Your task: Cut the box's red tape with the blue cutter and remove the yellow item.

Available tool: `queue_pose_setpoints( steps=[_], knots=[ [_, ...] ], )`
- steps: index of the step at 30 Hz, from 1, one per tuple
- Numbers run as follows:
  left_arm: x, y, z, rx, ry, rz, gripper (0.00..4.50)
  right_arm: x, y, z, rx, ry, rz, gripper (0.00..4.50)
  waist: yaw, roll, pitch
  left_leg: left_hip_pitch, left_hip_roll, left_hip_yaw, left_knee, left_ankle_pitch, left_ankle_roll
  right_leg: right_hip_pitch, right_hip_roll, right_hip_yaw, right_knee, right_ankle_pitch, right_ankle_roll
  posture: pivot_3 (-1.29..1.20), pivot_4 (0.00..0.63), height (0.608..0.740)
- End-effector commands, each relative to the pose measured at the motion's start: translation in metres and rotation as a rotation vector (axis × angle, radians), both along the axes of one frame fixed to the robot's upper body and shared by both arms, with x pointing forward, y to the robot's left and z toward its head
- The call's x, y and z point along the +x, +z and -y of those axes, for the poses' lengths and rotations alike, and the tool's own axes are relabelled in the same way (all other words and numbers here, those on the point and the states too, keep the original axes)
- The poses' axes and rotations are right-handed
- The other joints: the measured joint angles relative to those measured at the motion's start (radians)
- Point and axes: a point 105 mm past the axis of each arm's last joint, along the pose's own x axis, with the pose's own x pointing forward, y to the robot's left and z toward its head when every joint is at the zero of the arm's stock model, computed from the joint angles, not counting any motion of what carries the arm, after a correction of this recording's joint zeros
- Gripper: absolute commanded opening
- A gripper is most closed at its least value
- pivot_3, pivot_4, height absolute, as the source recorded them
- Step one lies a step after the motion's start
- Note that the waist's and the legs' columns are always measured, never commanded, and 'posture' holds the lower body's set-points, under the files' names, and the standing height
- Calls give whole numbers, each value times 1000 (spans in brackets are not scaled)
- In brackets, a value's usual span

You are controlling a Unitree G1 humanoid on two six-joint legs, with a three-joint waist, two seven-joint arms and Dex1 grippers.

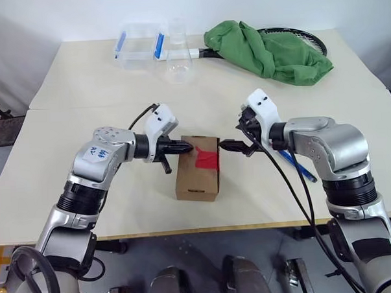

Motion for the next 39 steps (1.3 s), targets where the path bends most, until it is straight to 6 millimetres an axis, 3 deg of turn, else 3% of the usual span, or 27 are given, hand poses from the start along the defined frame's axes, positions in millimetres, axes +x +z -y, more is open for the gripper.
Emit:
queue_pose_setpoints(
  steps=[1, 7, 15, 19, 26, 39],
  knots=[
    [-1, -3, 1, 31, -30, 14, 0, -3, -2, 1, -22, 5, 17, 4455, 0, 0, 0, 0, 0, 0, 0, 0, 0, 0, 0, 0, 0, 0, 0, 0, 150, 740],
    [-3, -5, -1, 50, -42, 11, 0, -4, -12, 6, -67, 19, 2, 4455, 0, 0, 0, 0, 0, 0, 0, 0, 0, 0, 0, 0, 0, 0, 0, 0, 150, 740],
    [-4, -4, -6, 61, -31, 19, 0, 3, 27, -1, 50, 18, 77, 4455, 0, 0, 0, 0, 2, 0, 0, 0, 0, 0, 0, 0, 0, 0, 0, 0, 150, 740],
    [-5, -4, -7, 63, -27, 17, 0, 3, 30, -7, 104, 32, 62, 4455, 0, 0, 0, 0, 2, 0, 0, 0, 0, 0, 0, 0, 1, 0, 0, 0, 150, 740],
    [-6, -5, -5, 71, -33, 19, 0, 3, -6, -6, -38, 57, 17, 4455, 0, 0, 0, 0, 2, 0, 0, 0, 0, 0, 0, 0, 1, 0, 0, 0, 150, 740],
    [-5, -3, -6, 69, -31, 29, 0, 2, -33, 21, -215, 85, -8, 4455, 4, -2, -1, 1, 3, 0, 1, 0, 0, 1, -1, 1, 1, 0, 0, 0, 150, 740]
  ],
)
